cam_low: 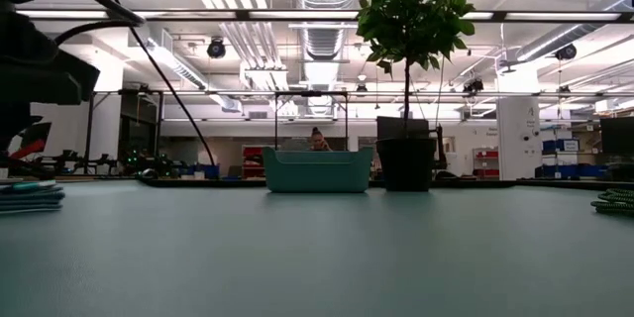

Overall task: Pick and place USB-C Cables
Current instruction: Put the blue charger cable into the green bin

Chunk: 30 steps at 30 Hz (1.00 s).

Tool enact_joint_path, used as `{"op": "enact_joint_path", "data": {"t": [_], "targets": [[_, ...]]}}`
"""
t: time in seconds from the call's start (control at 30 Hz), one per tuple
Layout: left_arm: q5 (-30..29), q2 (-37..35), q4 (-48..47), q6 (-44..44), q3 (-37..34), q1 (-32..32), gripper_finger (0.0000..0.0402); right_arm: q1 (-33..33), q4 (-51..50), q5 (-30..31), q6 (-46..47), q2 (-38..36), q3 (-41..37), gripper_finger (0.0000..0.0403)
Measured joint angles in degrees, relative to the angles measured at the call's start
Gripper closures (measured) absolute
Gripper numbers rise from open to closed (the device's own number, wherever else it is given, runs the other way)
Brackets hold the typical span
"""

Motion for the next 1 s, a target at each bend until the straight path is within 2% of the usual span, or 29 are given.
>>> {"op": "enact_joint_path", "data": {"t": [0.1,0.3,0.4,0.53,0.63,0.73,0.83,1.0], "targets": [[-2.1,0.0,-0.3,1.6,0.0,0.0,0.039,0.0,0.0,0.0,0.0,0.0,0.0,0.0344],[-5.2,-2.7,-0.5,7.1,1.0,0.1,0.0392,0.0,0.0,0.0,0.2,0.0,0.0,0.0344],[-10.2,-5.5,-0.5,10.5,1.9,0.1,0.0395,0.0,0.0,0.0,0.5,0.0,0.0,0.0344],[-20.6,-10.4,0.4,18.1,3.1,0.1,0.0396,0.0,0.3,0.0,0.9,0.3,0.0,0.0344],[-29.8,-14.5,3.8,27.5,3.1,0.1,0.0397,0.0,1.4,0.0,1.5,1.2,0.0,0.0344],[-36.6,-18.4,10.4,41.5,2.8,0.2,0.0397,0.0,4.5,0.0,2.0,3.2,0.0,0.0344],[-39.0,-21.3,20.5,57.7,1.9,0.7,0.0397,0.0,8.8,0.0,2.1,6.4,0.0,0.0344],[-39.5,-24.1,39.4,83.6,-0.7,2.0,0.0398,0.0,19.1,0.0,2.1,14.3,0.0,0.0344]]}}
